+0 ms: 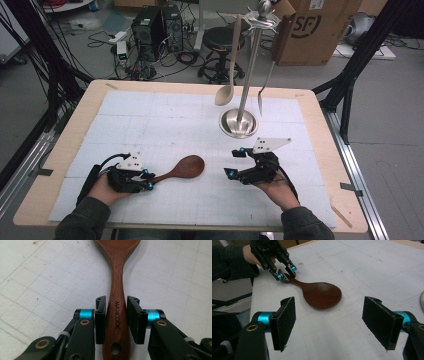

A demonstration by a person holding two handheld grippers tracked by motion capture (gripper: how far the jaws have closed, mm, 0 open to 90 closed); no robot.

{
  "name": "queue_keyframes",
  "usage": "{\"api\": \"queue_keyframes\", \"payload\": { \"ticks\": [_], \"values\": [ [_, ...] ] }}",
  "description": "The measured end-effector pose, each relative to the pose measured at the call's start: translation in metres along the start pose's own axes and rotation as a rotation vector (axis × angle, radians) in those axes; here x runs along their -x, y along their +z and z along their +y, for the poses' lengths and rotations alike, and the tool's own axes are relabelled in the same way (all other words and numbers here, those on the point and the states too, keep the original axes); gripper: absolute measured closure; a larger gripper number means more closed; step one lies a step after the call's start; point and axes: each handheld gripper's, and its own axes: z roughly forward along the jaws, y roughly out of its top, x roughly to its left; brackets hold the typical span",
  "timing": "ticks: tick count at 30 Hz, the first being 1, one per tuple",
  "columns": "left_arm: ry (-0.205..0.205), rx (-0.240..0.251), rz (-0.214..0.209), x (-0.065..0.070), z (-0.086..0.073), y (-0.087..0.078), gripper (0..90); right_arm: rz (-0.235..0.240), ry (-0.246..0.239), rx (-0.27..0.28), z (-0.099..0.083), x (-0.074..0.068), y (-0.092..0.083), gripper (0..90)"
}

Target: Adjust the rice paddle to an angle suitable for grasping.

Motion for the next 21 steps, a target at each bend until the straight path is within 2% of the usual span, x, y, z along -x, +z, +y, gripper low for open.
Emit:
{"api": "queue_keyframes", "payload": {
  "ticks": [3, 9, 13, 19, 21],
  "values": [
    [0.011, 0.008, -0.016, 0.002, 0.005, 0.000, 70.3, 0.017, -0.007, -0.004, 0.002, -0.002, 0.005, 26.5],
    [0.035, 0.021, -0.048, 0.009, 0.015, 0.005, 70.4, 0.050, -0.034, -0.046, 0.008, -0.006, 0.020, 26.6],
    [0.048, 0.027, -0.062, 0.013, 0.021, 0.006, 70.4, 0.076, -0.062, -0.074, 0.014, -0.009, 0.036, 26.7],
    [0.072, 0.026, -0.082, 0.018, 0.029, 0.008, 70.5, 0.126, -0.077, -0.146, 0.019, -0.016, 0.062, 26.7],
    [0.069, 0.034, -0.090, 0.019, 0.031, 0.009, 70.5, 0.134, -0.083, -0.152, 0.021, -0.017, 0.068, 26.7]
  ]
}}
